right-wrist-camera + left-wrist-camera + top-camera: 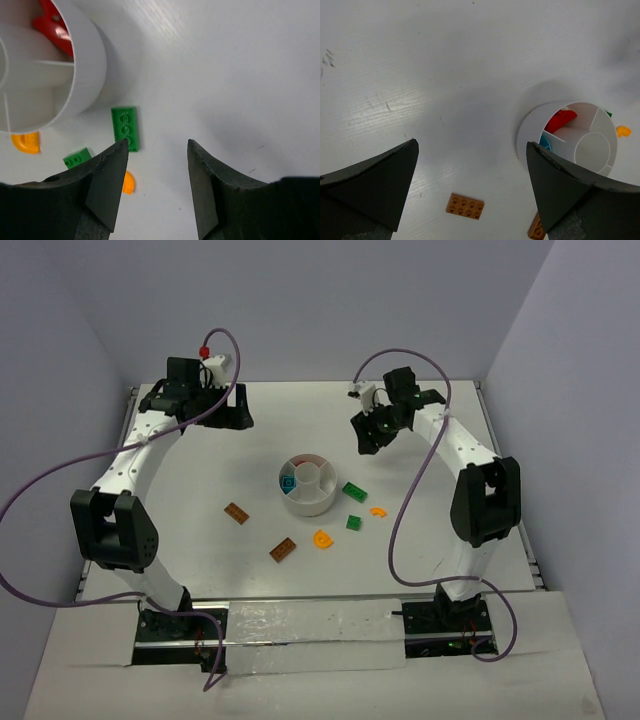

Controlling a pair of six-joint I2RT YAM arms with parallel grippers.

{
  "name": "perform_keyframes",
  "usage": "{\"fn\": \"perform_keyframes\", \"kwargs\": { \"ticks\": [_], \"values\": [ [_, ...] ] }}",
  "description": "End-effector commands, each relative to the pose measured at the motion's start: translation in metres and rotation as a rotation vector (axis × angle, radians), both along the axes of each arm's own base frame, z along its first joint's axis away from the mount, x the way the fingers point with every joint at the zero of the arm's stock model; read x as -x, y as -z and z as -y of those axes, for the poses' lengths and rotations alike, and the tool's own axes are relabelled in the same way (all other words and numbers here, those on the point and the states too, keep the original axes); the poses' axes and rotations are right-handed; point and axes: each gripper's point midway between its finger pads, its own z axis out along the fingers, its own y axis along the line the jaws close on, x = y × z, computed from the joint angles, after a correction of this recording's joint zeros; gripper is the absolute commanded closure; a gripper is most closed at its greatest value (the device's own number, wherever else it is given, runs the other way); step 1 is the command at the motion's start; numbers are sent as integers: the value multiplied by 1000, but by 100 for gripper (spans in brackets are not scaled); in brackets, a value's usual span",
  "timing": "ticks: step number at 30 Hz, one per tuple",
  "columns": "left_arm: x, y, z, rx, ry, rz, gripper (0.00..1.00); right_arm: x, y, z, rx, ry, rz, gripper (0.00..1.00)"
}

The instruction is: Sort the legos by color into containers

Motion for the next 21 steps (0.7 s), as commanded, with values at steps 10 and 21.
{"fn": "perform_keyframes", "kwargs": {
  "ticks": [10,21],
  "values": [
    [-6,-18,1,19,3,55,1,32,62,5,238,25,-150,27],
    [-7,-15,0,13,-2,45,1,40,89,-22,300,82,-219,21]
  ]
}}
